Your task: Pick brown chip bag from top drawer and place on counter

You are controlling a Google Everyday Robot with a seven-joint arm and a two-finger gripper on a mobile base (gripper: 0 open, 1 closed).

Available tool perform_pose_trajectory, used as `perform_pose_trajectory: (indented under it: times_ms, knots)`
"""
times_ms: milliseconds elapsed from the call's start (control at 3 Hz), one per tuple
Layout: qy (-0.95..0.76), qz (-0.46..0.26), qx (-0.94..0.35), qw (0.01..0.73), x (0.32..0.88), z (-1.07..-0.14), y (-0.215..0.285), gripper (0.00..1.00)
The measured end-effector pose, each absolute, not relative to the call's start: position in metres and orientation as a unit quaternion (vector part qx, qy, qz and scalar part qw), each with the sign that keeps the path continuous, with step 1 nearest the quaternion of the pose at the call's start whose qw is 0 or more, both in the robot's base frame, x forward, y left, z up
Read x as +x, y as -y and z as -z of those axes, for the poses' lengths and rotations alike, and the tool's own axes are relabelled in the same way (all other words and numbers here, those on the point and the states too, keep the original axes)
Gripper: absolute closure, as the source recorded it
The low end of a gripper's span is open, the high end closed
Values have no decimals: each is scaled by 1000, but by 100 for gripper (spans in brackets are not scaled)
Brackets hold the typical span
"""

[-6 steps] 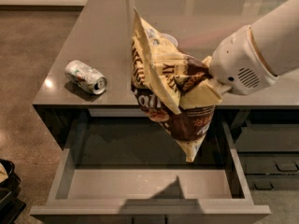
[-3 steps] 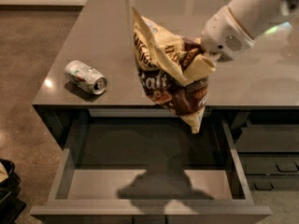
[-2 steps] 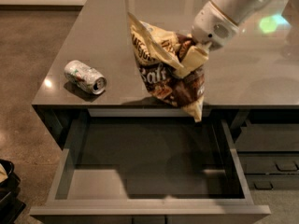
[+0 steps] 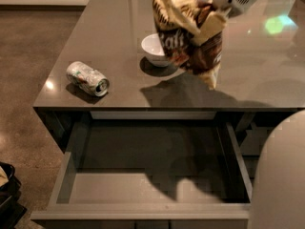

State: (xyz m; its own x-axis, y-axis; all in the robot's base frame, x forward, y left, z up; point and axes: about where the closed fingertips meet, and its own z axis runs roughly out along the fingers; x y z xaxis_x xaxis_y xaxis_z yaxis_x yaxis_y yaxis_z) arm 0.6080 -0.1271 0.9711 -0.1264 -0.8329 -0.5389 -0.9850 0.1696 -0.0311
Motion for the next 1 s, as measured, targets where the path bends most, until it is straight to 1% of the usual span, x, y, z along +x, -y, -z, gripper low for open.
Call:
perform_pose_trajectory:
  times_ms: [333,667,1000]
  knots:
    - [-727,-144,-614,272,624,-1002,131,81]
    - [-727,-141,-609,283,632,-1002,127,58]
    - [-752,-133,-590,261,648,-969,131,35]
